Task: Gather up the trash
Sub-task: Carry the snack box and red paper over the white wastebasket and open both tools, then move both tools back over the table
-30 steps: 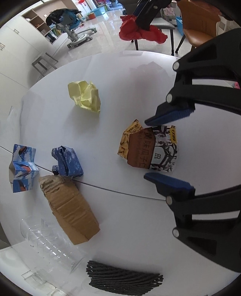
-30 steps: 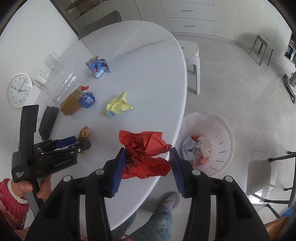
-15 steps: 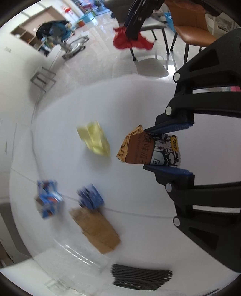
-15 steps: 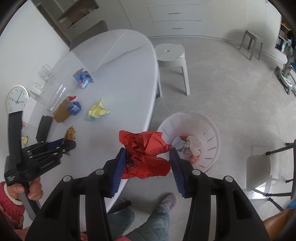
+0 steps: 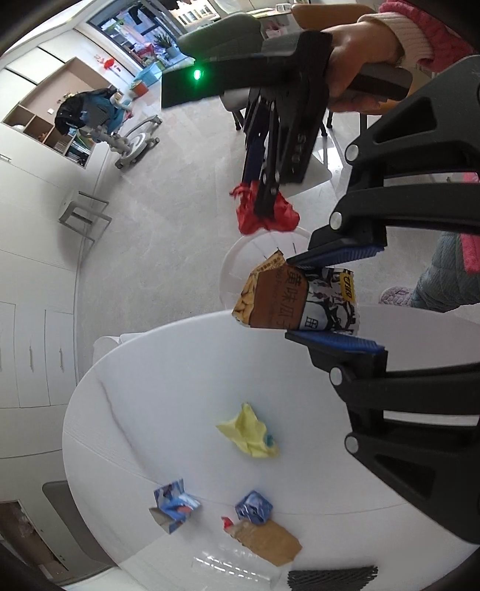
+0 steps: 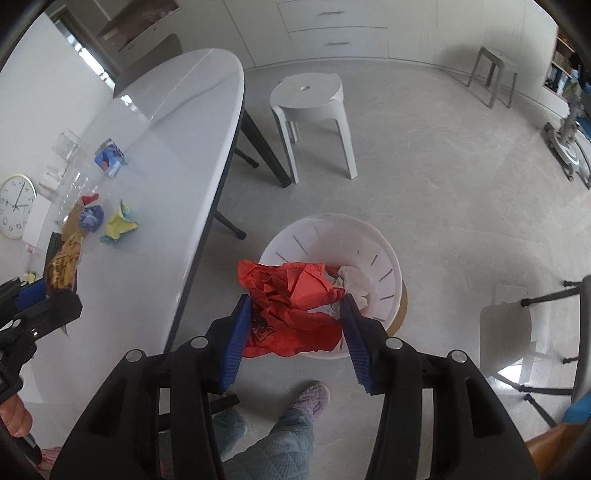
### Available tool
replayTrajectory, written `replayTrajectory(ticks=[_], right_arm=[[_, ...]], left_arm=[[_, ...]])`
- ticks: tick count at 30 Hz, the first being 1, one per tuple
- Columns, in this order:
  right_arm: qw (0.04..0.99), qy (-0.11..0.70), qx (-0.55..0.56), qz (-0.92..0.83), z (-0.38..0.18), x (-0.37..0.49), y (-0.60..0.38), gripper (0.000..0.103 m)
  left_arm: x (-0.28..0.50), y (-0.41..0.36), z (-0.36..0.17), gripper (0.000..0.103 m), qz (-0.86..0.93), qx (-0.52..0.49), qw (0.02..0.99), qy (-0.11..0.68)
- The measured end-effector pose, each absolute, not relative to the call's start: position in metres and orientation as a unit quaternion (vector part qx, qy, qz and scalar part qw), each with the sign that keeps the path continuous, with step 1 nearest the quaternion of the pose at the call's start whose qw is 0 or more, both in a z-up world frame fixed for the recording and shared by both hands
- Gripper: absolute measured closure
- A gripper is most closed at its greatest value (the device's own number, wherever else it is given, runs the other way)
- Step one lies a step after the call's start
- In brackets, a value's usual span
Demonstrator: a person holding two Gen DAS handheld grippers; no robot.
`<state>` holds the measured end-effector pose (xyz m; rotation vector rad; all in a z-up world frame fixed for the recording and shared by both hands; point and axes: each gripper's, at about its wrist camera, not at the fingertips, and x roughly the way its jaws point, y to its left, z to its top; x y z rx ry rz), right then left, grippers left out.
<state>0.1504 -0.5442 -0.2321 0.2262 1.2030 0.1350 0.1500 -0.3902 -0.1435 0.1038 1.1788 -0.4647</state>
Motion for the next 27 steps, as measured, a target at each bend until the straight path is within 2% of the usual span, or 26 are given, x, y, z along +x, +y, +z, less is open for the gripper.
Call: replayTrajectory(ticks=[2, 3, 4, 6, 10, 19, 21, 22, 23, 25, 27], right_arm=[[0.812, 0.573, 0.086, 0.07, -0.24, 0.157, -0.543, 0.034], [0.813, 0.574, 0.073, 0.065, -0.24, 0.158, -0.543, 0.022], [0.816, 0.571, 0.063, 0.061, -0.238, 0.158, -0.542, 0.014], [0.823, 0.563, 0.05, 0.059, -0.232, 0.156, -0.545, 0.009], [0.826, 0.56, 0.052, 0.034, -0.218, 0.15, -0.567, 0.005], [0.835, 0.541, 0.097, -0.025, -0.188, 0.12, -0.626, 0.003], [0.837, 0.536, 0.105, -0.032, -0.185, 0.114, -0.634, 0.003], [0.837, 0.535, 0.107, -0.035, -0.184, 0.113, -0.637, 0.003], [0.837, 0.534, 0.11, -0.037, -0.184, 0.111, -0.639, 0.003], [0.836, 0.535, 0.114, -0.041, -0.184, 0.108, -0.641, 0.003], [0.835, 0.536, 0.116, -0.043, -0.184, 0.107, -0.642, 0.003]], left_arm=[[0.151, -0.401, -0.146, 0.071, -0.218, 0.052, 0.8, 0.556], [0.151, -0.403, -0.148, 0.071, -0.218, 0.052, 0.799, 0.558], [0.153, -0.409, -0.149, 0.071, -0.22, 0.053, 0.797, 0.56], [0.158, -0.416, -0.152, 0.071, -0.221, 0.053, 0.795, 0.562], [0.164, -0.432, -0.154, 0.071, -0.228, 0.054, 0.79, 0.567], [0.173, -0.471, -0.159, 0.069, -0.259, 0.071, 0.78, 0.565], [0.177, -0.477, -0.163, 0.054, -0.257, 0.072, 0.775, 0.573], [0.179, -0.477, -0.164, 0.039, -0.253, 0.072, 0.775, 0.575], [0.18, -0.479, -0.165, 0.027, -0.242, 0.07, 0.777, 0.576], [0.181, -0.48, -0.162, 0.015, -0.237, 0.069, 0.782, 0.573], [0.179, -0.479, -0.157, 0.009, -0.236, 0.07, 0.785, 0.569]])
